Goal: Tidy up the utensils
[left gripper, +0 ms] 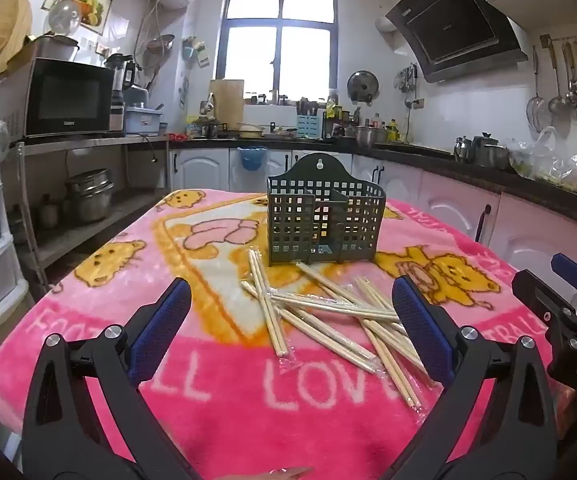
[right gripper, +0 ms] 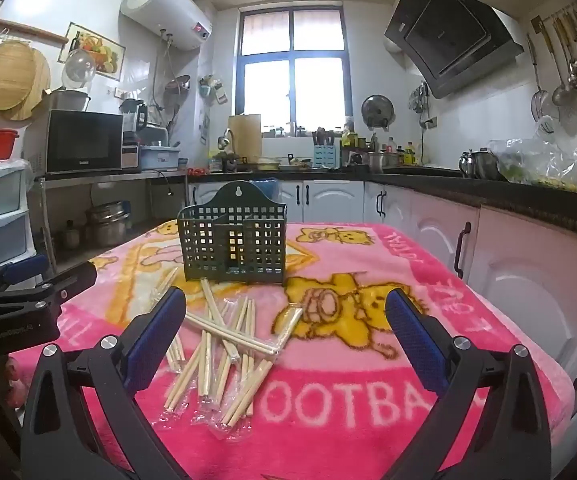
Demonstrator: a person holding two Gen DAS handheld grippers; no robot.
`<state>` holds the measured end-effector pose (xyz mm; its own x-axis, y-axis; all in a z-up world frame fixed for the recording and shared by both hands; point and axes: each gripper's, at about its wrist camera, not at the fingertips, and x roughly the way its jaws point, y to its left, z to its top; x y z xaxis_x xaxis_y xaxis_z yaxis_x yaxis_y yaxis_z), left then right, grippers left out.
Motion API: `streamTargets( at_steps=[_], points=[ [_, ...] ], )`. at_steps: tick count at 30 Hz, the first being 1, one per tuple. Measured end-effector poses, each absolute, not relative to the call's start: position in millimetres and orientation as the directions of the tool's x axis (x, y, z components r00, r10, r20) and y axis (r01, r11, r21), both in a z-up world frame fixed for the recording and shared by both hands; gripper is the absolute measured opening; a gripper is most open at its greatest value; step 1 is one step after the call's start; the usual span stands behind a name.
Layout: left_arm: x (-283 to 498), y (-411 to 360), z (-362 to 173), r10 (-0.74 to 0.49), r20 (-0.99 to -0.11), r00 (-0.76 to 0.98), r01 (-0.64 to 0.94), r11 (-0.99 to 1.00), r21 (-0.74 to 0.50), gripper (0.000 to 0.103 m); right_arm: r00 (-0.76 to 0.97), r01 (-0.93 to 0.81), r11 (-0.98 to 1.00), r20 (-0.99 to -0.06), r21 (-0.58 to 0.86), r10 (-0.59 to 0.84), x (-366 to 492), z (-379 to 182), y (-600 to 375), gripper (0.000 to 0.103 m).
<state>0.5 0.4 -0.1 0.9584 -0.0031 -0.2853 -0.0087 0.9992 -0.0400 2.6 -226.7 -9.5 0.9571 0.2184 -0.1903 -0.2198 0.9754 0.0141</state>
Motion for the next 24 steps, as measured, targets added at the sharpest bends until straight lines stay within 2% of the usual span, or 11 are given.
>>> streamTargets(
  at_steps=[24],
  points=[
    [-0.3,0.9,0.3,-0.007,-0.274,0.962,-0.006,0.999,-0.047,0.093,0.960,-0.213,0.977,-0.179,0.028,0.215,-1.8,-7.9,-230.8,0.097]
  ],
)
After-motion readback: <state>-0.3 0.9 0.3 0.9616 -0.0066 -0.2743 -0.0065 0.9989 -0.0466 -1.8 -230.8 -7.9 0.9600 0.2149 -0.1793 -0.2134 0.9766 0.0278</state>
